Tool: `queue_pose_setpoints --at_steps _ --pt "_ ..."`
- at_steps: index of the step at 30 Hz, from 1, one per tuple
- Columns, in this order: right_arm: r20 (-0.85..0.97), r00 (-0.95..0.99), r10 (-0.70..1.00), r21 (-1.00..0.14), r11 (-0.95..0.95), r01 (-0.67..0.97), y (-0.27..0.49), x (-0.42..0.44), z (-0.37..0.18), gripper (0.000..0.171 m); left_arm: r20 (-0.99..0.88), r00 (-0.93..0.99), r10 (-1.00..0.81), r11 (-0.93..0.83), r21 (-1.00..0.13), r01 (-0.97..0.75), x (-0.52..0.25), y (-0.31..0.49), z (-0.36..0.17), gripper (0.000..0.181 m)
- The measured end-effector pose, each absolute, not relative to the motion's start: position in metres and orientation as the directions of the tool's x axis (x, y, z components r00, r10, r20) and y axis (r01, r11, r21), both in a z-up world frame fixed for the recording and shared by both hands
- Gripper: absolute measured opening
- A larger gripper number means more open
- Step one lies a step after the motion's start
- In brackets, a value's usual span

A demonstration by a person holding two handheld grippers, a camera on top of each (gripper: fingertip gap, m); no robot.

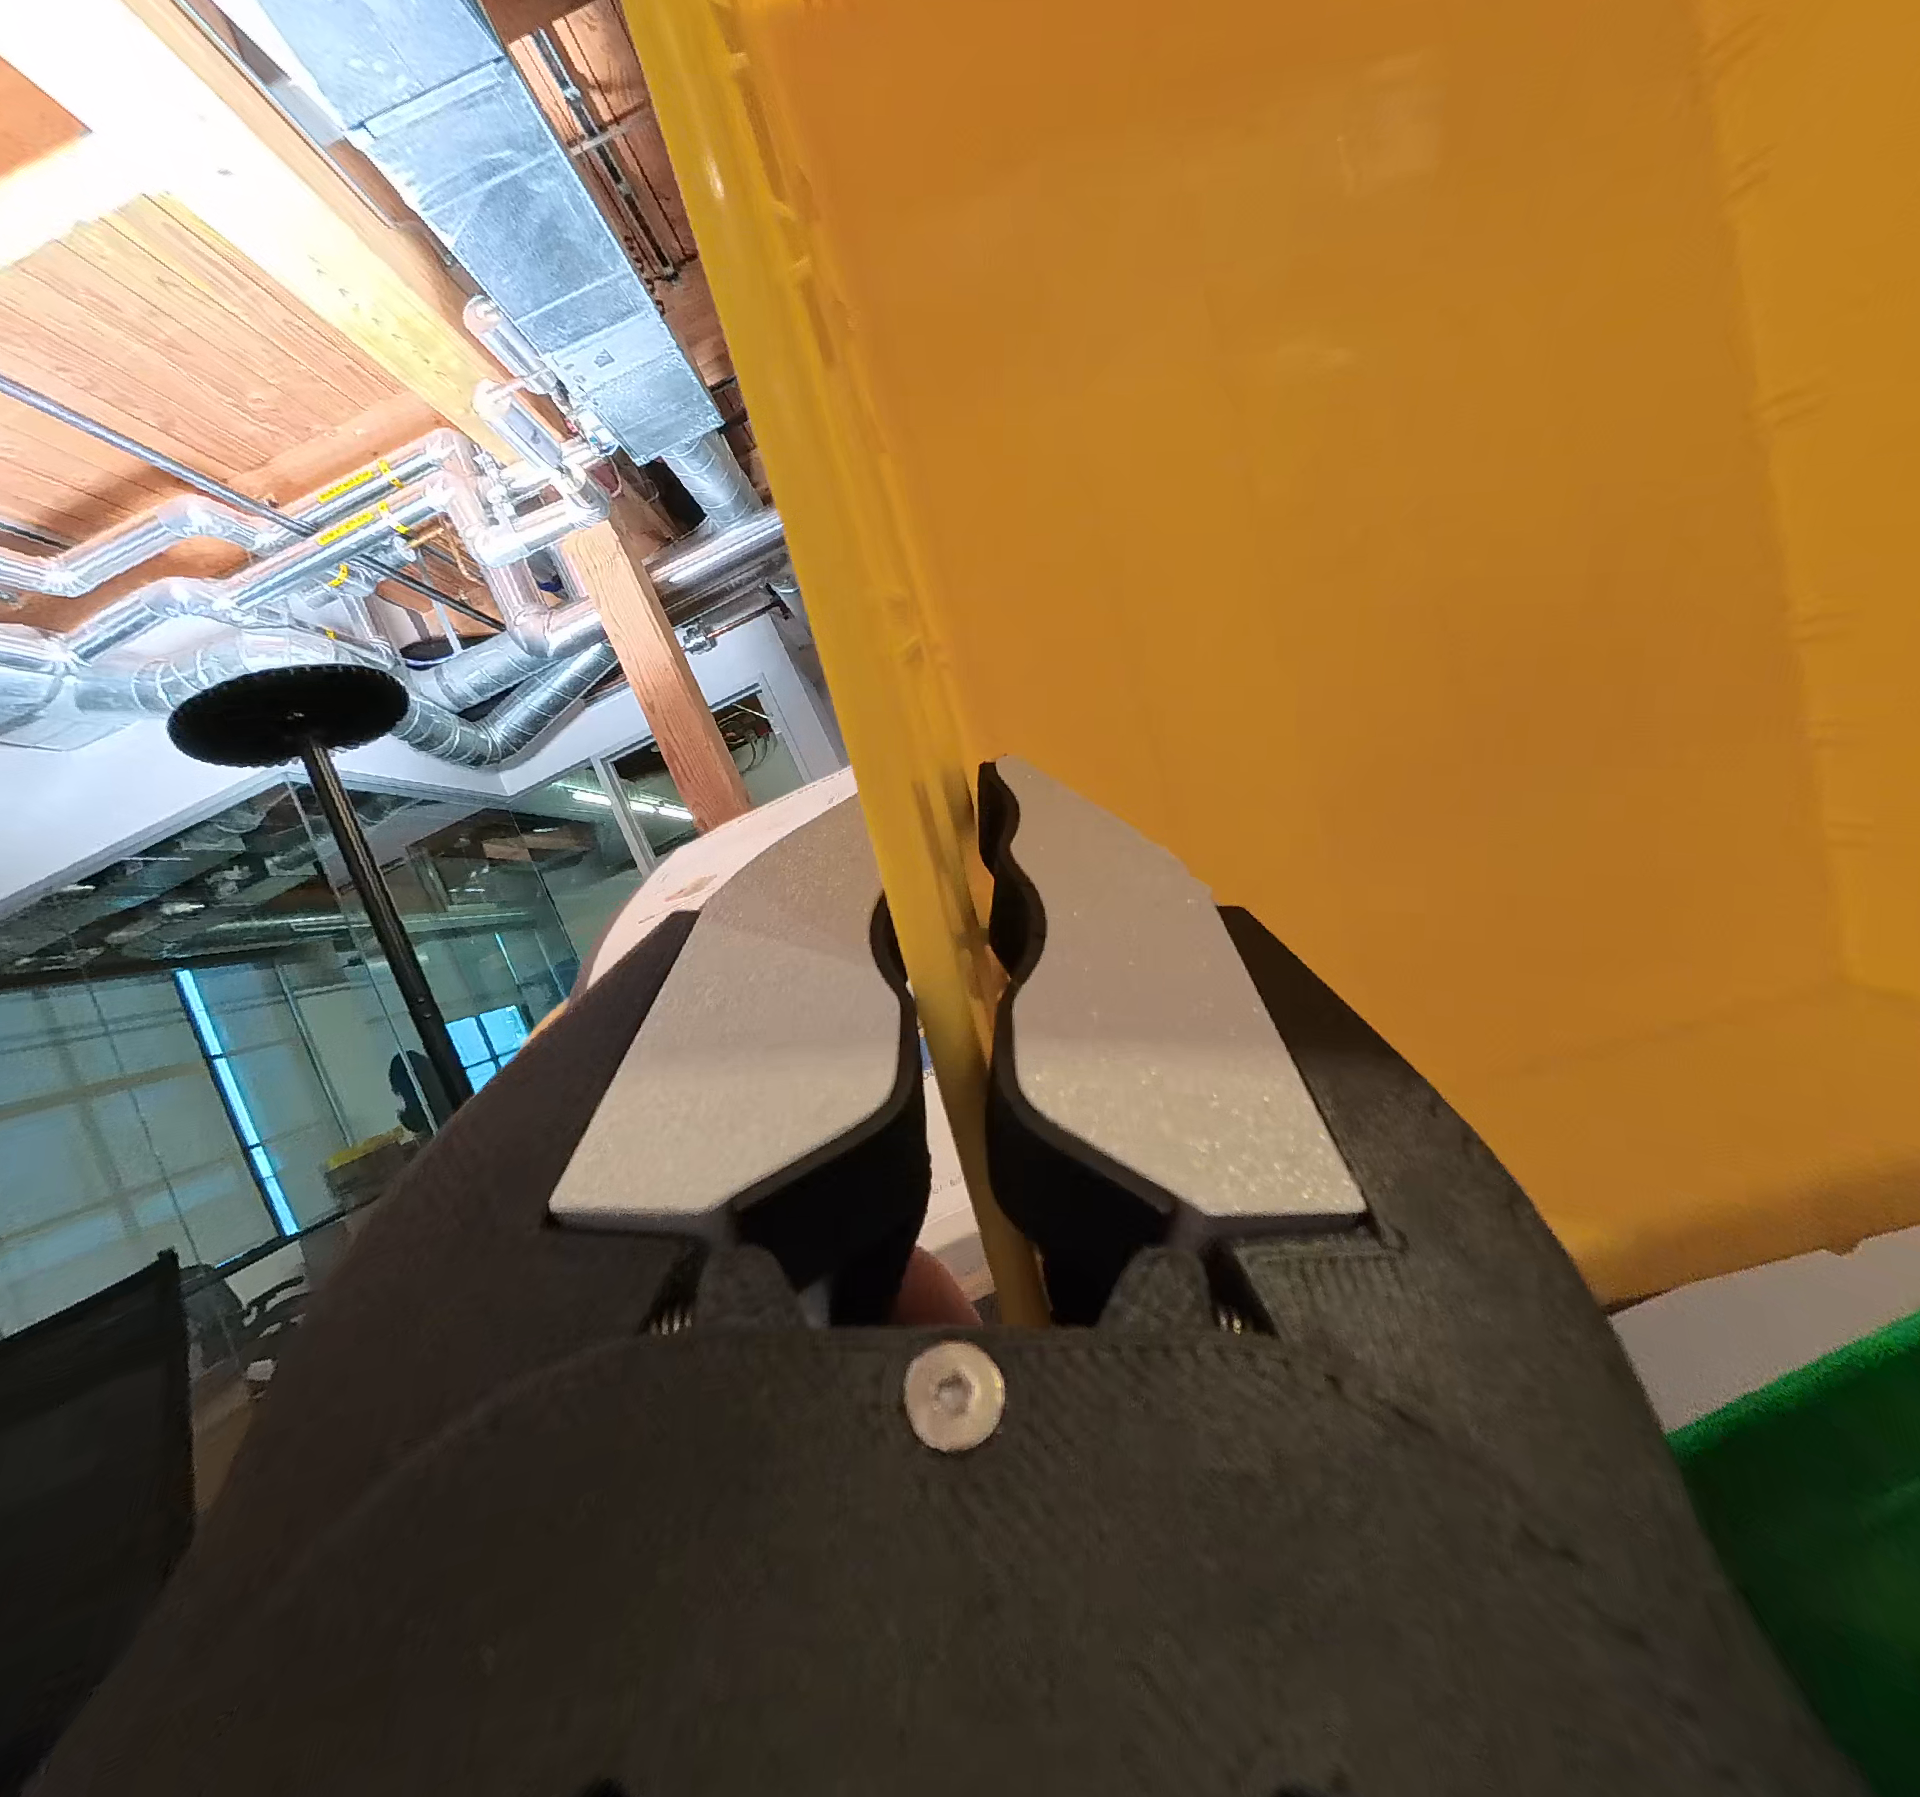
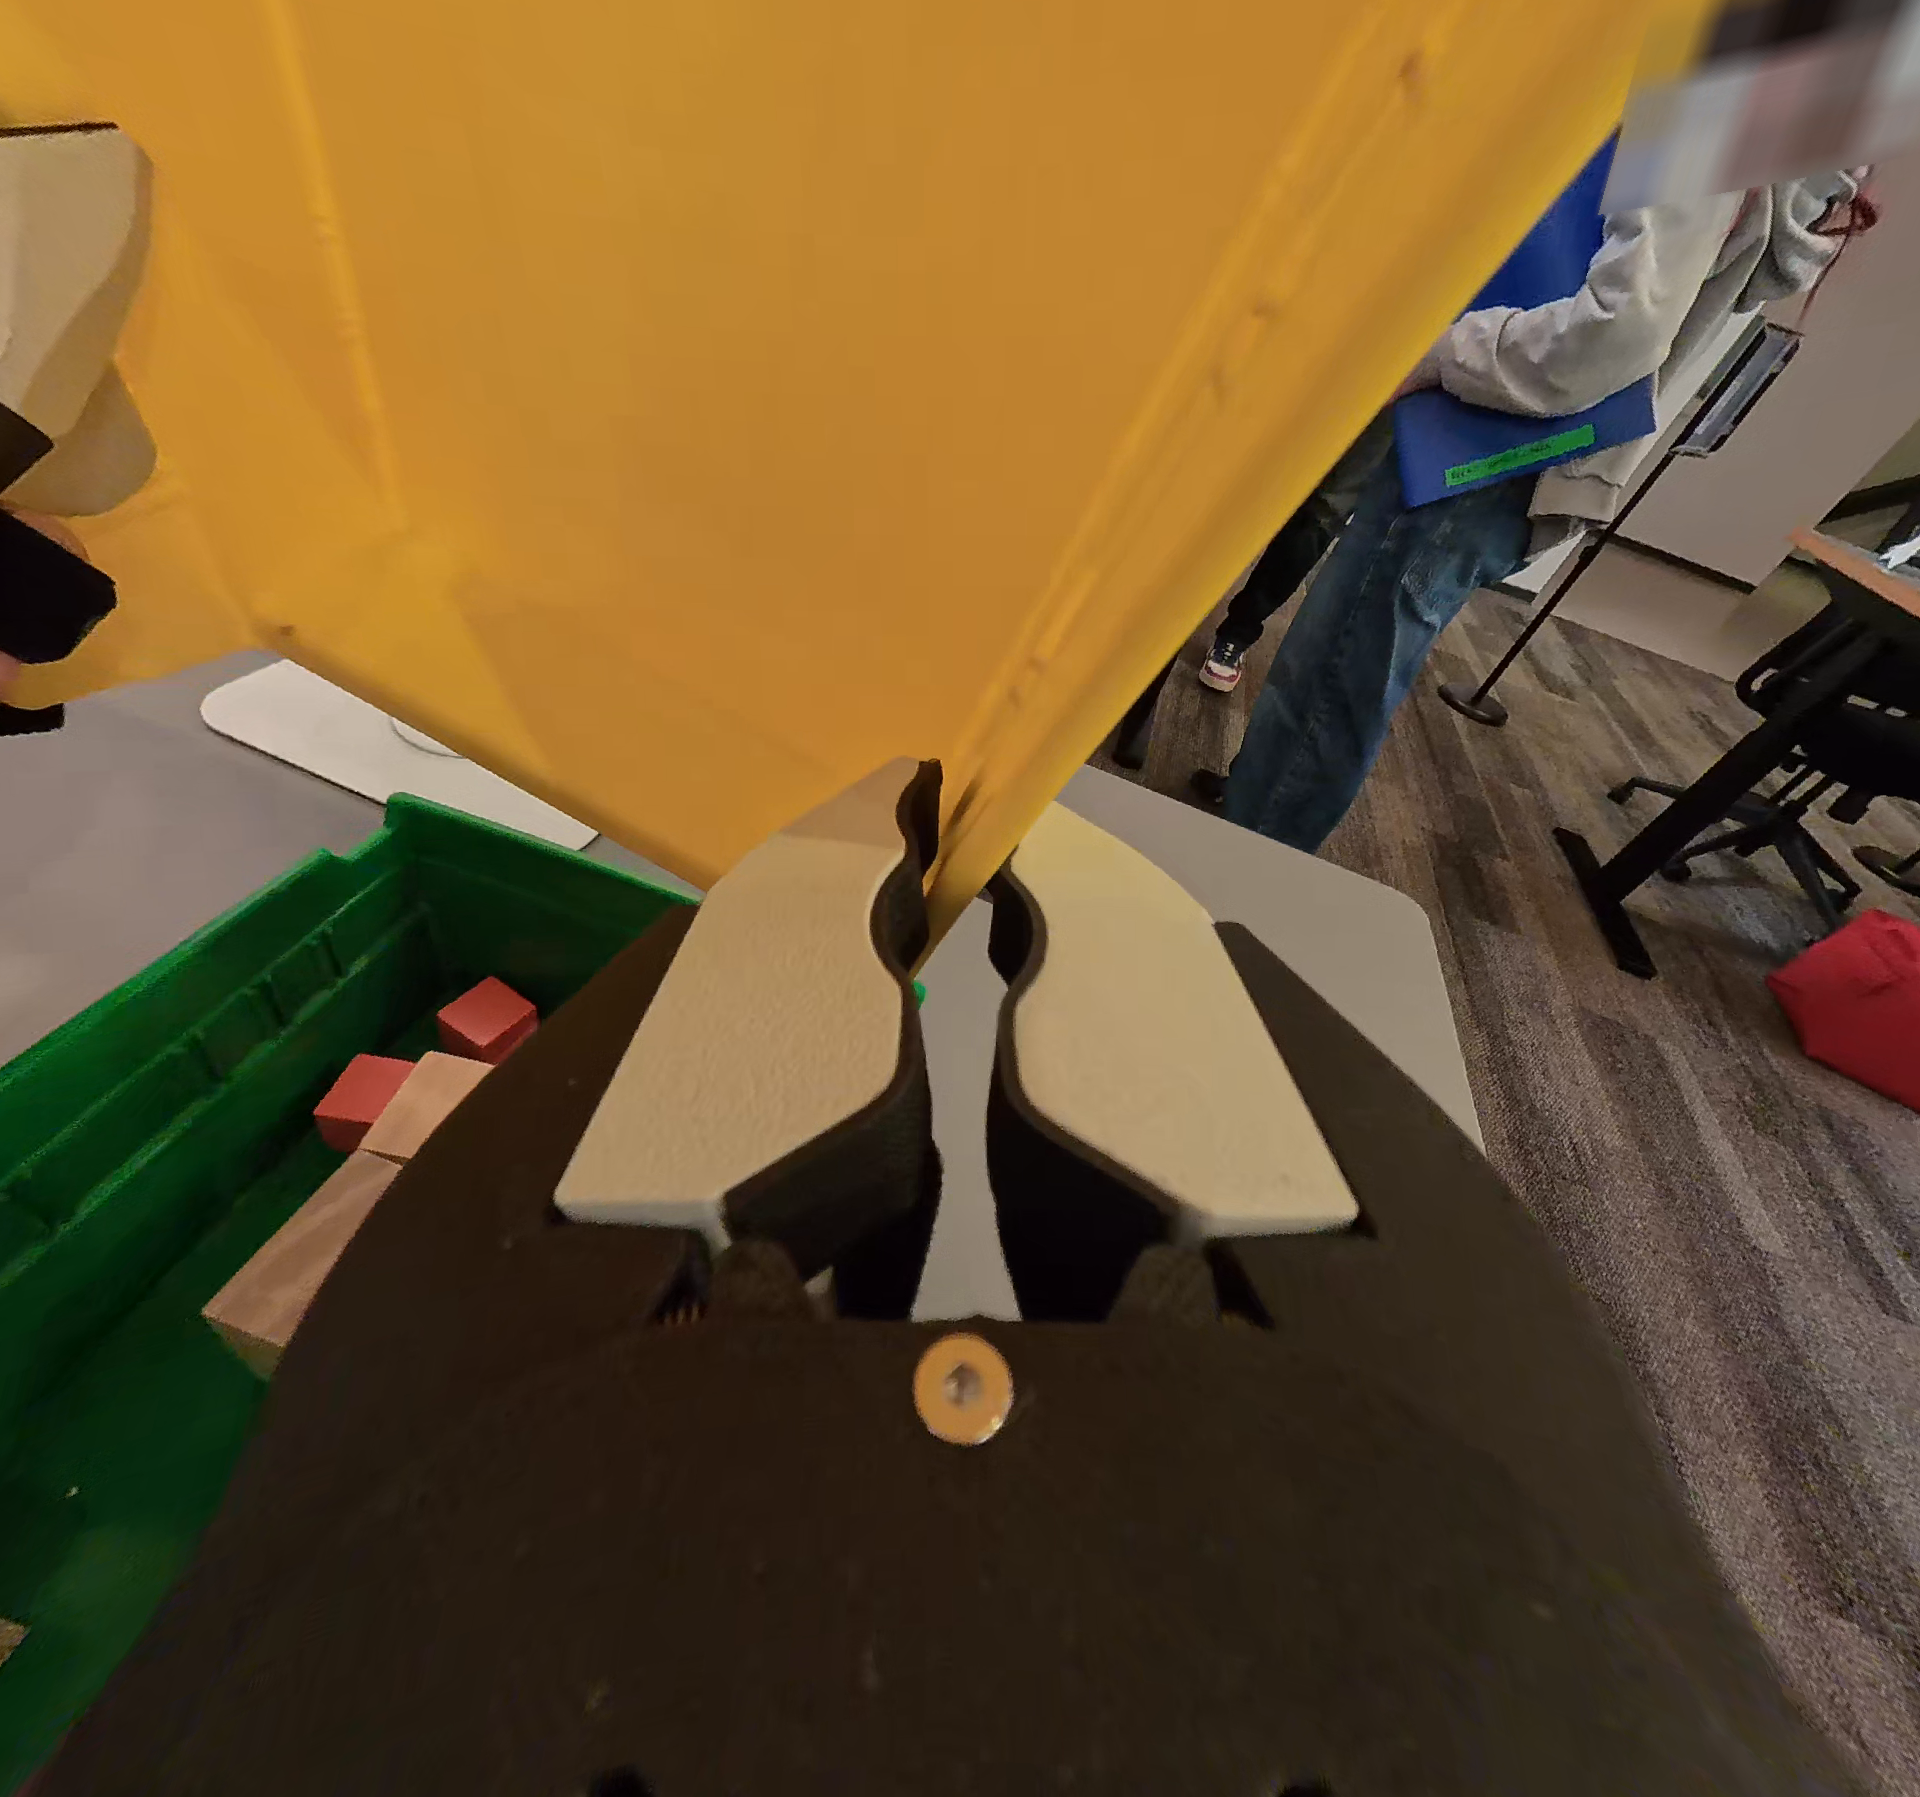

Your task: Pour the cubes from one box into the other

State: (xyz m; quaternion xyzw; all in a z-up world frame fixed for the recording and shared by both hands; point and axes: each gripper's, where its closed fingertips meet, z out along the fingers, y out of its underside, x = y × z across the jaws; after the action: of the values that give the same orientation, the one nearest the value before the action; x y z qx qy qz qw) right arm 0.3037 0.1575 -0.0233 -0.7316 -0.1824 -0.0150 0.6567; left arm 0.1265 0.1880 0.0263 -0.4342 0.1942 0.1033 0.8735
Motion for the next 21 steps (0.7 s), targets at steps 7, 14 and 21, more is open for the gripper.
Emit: queue_pose_setpoints --at_steps 7,14,21 --pt "0.317 0.903 0.289 -0.933 -0.078 0.352 0.143 0.282 -0.002 0.001 -0.415 0.909 -0.030 0.542 -0.771 -0.334 0.106 0.180 0.040 0.007" --pt "0.348 0.835 0.427 -0.893 -0.122 0.434 0.119 0.212 0.015 0.004 -0.394 0.911 -0.126 0.374 -0.869 -0.324 0.041 0.167 0.049 0.006" --pt "0.301 0.722 0.623 -0.831 -0.200 0.519 0.092 0.100 -0.004 0.007 -0.390 0.910 -0.139 0.158 -0.916 -0.368 -0.072 0.133 0.027 0.006"
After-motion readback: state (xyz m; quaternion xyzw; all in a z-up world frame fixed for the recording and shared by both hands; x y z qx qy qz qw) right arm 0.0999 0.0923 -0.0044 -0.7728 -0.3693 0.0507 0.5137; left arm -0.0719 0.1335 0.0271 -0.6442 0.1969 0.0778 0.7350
